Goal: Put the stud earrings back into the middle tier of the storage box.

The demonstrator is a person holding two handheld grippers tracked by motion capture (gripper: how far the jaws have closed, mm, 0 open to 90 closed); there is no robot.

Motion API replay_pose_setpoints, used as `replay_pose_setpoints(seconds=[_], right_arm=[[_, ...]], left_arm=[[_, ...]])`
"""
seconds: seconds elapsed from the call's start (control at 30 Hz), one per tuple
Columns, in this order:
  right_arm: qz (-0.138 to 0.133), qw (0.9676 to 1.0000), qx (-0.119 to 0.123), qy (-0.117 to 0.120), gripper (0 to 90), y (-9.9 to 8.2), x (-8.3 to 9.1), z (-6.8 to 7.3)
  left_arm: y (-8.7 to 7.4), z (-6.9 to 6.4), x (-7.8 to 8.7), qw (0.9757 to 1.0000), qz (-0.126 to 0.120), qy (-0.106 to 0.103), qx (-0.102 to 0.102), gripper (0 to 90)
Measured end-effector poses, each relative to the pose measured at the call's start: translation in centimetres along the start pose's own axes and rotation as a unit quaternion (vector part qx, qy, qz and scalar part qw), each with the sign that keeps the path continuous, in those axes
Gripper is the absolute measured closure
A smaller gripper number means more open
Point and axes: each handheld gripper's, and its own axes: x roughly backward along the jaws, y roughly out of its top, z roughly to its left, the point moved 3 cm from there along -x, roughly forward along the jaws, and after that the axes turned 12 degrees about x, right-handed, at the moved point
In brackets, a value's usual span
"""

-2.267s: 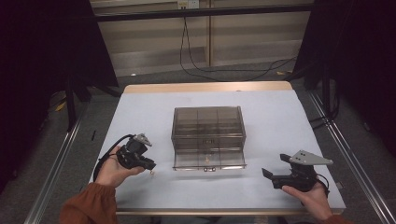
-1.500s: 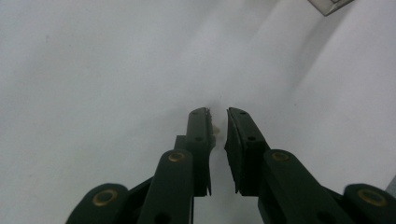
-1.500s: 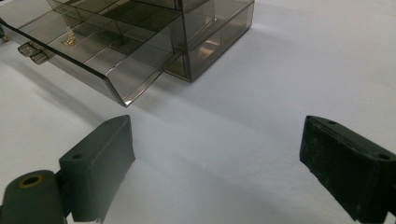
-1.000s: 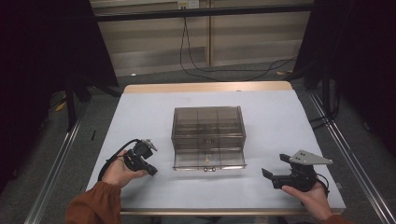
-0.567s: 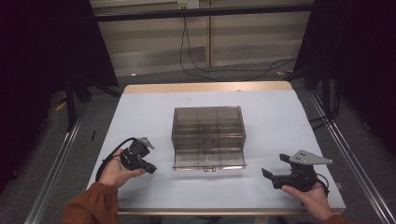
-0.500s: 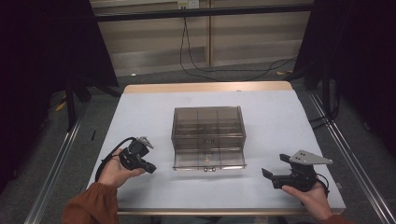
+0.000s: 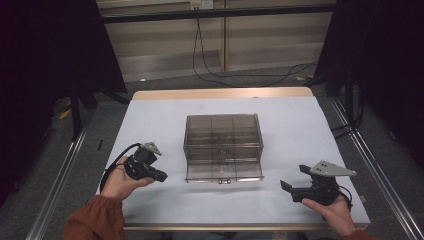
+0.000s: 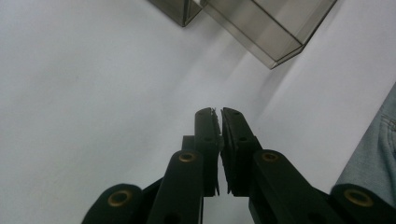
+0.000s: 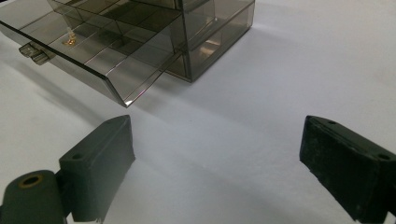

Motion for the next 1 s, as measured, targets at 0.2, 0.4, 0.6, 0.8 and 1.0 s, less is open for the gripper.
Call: replay_pose_setpoints(seconds=[0.2, 0.4, 0.6, 0.8, 1.0], right_arm=[[0.0, 1.0, 0.002, 0.0, 9.5, 0.0, -0.1, 0.0], [0.0, 1.0, 0.002, 0.0, 9.4, 0.0, -0.1, 0.0], [0.001, 1.0, -0.002, 0.001, 9.7, 0.0, 0.0, 0.0], [0.0, 1.0, -0.002, 0.001, 9.8, 0.0, 0.0, 0.0], [-0.001, 1.0, -0.001, 0.002, 9.8, 0.0, 0.0, 0.0]], left_arm=[[0.7, -0.8, 0.9, 0.9998, -0.012, -0.002, -0.014, 85.7], [1.9, -1.7, 1.1, 0.9996, -0.017, -0.005, -0.022, 85.7], [3.1, -2.7, 1.0, 0.999, -0.015, -0.015, -0.04, 85.7], [4.9, -3.8, 1.5, 0.998, -0.019, -0.011, -0.06, 85.7], [6.7, -5.5, 1.3, 0.9967, -0.015, -0.012, -0.079, 85.7]])
